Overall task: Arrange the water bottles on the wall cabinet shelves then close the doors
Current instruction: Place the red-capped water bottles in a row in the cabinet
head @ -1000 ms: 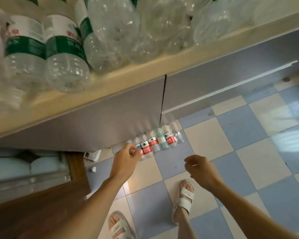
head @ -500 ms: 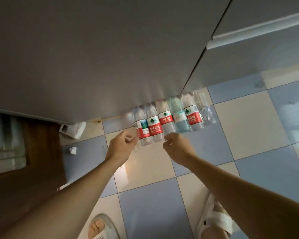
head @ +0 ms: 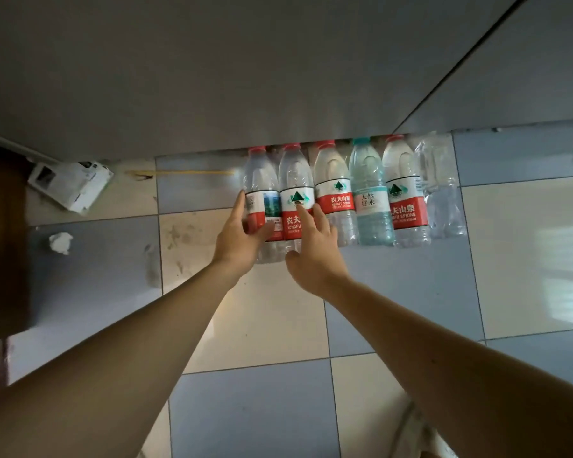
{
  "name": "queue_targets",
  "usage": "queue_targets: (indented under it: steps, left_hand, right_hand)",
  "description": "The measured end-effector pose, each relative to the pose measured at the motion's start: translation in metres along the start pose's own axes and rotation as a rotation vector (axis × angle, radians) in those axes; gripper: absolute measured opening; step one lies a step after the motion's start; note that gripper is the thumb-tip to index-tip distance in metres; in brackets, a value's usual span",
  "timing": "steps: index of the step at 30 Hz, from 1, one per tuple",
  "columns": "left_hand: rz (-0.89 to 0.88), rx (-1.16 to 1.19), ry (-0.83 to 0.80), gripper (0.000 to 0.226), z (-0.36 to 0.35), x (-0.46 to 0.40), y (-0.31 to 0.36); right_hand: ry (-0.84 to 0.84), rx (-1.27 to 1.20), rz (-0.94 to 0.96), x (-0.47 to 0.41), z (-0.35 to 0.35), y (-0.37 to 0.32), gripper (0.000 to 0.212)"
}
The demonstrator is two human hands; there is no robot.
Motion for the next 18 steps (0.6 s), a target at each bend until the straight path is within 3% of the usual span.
queue_targets:
  steps: [4,10,16,18]
  left_hand:
    - [-0.013,0.039,-0.02,0.086,0.004,0.011,-0.013]
    - [0.019,-0.097,-0.097,0.091,0.017,0.056,-0.023]
    - [0.129,-0.226,-0.16,0.056,0.031,0.068,-0.034]
    - [0.123,-0.238,-0.11,0.062,0.031,0.055,-0.029]
  right_hand:
    - [0.07,-0.034,0.047,0.01,-0.013,0.016,0.086]
    - [-0.048,-0.052,0.06,0.039,-0.02,0.033,0.077]
    - [-0.052,-0.031,-0.055,0.03,-0.016,0.03,0.065]
    - [-0.034,-0.028,-0.078,0.013,-0.012,0.021,0.068]
Point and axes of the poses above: each hand's wrist, its own x-axis away from the middle knuckle, its own z-axis out of the back of the hand, y = z × x, the point moved 1 cm from there along -x, towards the middle knuckle, and after that the axes turned 9 degrees about -z, right-handed, at the moved point
